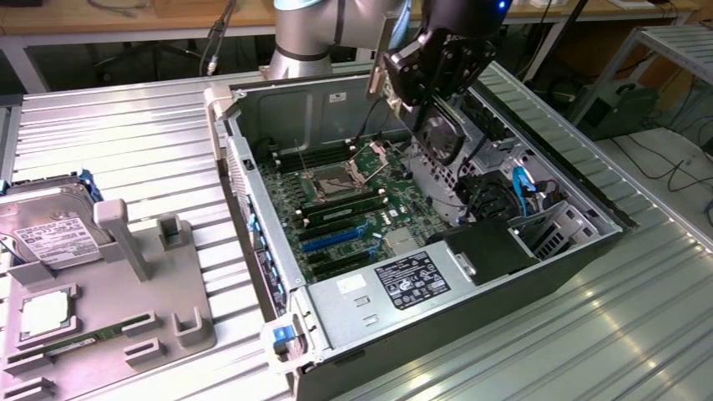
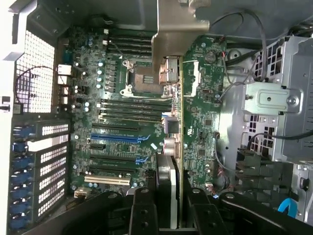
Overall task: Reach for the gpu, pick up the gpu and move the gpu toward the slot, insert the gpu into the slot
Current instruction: 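Insert the gpu into the slot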
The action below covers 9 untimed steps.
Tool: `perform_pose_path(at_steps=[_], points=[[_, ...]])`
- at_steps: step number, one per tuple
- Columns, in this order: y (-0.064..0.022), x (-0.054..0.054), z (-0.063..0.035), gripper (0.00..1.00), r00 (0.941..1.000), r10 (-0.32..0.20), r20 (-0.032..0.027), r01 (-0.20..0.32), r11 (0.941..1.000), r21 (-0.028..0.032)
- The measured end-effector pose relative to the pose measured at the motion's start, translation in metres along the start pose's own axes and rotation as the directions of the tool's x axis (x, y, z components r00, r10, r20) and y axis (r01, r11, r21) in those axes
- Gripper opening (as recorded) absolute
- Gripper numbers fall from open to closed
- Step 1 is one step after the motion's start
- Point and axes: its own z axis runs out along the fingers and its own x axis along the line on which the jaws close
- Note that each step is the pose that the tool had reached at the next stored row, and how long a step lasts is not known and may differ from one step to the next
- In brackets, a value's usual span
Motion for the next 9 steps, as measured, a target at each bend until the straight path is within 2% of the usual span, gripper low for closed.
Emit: perform_pose_path(at_steps=[2, 5, 7, 9], points=[[0.0000, 0.0000, 0.0000, 0.28, 0.9990, -0.044, -0.0015, 0.044, 0.9990, -0.0001], [0.0000, 0.0000, 0.0000, 0.28, 0.9932, -0.116, -0.0040, 0.116, 0.9932, -0.0005], [0.0000, 0.0000, 0.0000, 0.28, 0.9894, -0.145, -0.0050, 0.145, 0.9894, -0.0006], [0.0000, 0.0000, 0.0000, 0.28, 0.9815, -0.191, -0.0065, 0.191, 0.9816, -0.0010]])
